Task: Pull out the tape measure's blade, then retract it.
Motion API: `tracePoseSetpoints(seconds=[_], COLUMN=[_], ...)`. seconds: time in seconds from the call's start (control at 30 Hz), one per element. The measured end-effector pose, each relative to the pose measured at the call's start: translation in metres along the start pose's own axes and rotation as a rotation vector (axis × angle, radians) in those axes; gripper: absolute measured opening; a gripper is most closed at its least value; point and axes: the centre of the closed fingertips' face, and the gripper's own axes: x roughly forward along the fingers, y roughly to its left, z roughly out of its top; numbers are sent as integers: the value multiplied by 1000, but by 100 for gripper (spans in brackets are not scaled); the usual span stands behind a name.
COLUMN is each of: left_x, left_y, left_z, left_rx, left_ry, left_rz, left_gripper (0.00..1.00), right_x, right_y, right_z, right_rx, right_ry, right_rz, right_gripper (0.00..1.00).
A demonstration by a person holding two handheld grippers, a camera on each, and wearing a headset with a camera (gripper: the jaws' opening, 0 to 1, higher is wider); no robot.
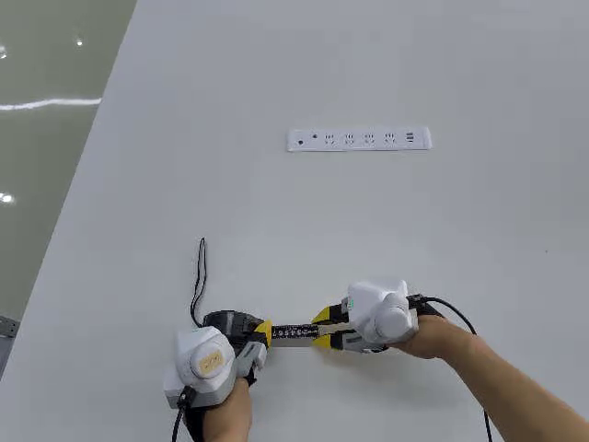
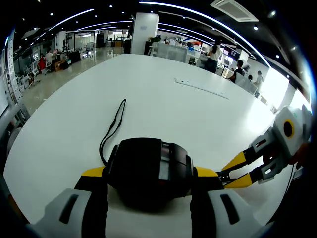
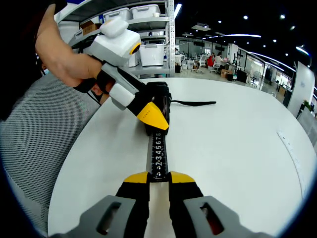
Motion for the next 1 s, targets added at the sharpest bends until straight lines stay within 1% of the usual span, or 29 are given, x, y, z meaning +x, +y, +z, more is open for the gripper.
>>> tracePoseSetpoints(seconds=[0.47,1.0], left_x=[-1,-1], left_y=[1,1], left_z=[2,2], left_rx=[-20,-21], left_ry=[-1,-4], left_rz=[-14,-22], left_gripper=[65,65], right_x=[7,14], right_y=[-1,0], right_z=[7,12], right_rx=[-3,3], right_ry=[-10,-17], right_rz=[-1,2], right_gripper=[13,13])
